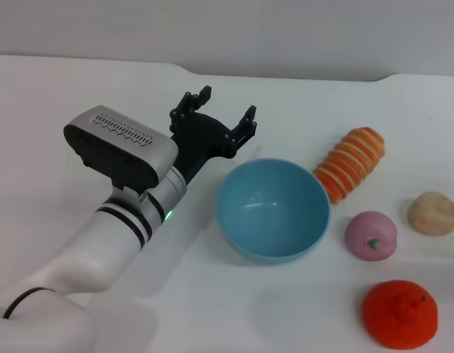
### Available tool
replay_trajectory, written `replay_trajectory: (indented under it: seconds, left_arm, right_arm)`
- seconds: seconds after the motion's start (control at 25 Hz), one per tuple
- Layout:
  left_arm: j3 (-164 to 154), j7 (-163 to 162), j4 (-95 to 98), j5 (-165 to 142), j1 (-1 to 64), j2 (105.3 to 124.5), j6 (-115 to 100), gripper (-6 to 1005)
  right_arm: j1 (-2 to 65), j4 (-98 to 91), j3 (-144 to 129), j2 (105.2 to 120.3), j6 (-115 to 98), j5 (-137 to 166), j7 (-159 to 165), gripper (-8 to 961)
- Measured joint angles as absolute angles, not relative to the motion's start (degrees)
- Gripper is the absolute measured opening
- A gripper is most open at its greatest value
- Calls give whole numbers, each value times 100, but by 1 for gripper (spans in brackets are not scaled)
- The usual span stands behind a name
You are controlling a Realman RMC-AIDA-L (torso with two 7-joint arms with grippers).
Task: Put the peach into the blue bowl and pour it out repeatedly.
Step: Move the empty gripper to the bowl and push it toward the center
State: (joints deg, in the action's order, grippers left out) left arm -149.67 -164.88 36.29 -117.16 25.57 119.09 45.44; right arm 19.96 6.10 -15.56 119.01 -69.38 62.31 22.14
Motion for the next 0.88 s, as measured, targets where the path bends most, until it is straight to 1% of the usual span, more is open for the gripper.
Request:
replay_trajectory:
  seconds: [0.4, 0.56, 0.68, 0.8, 0.88]
  left_arm:
    - [-14953, -16490, 3745, -11708, 2562, 11906, 4530, 785]
    - [-14703, -16482, 4180, -11703, 2522, 11818, 4186, 786]
    - [-13899, -16454, 4687, -11825, 2460, 11732, 3363, 786]
    - [-12931, -16429, 5256, -12245, 2439, 11638, 1890, 786]
    - [-12320, -16421, 5617, -12576, 2455, 11615, 849, 786]
  right_arm:
    - [1968, 630, -1557, 11910, -6933, 6231, 2214, 665]
    - [1966, 632, -1545, 11910, -6923, 6231, 2214, 665]
    - [1960, 617, -1563, 11908, -6900, 6231, 2214, 664]
    - [1954, 608, -1567, 11904, -6875, 6231, 2214, 664]
    - [1950, 606, -1563, 11903, -6871, 6231, 2214, 665]
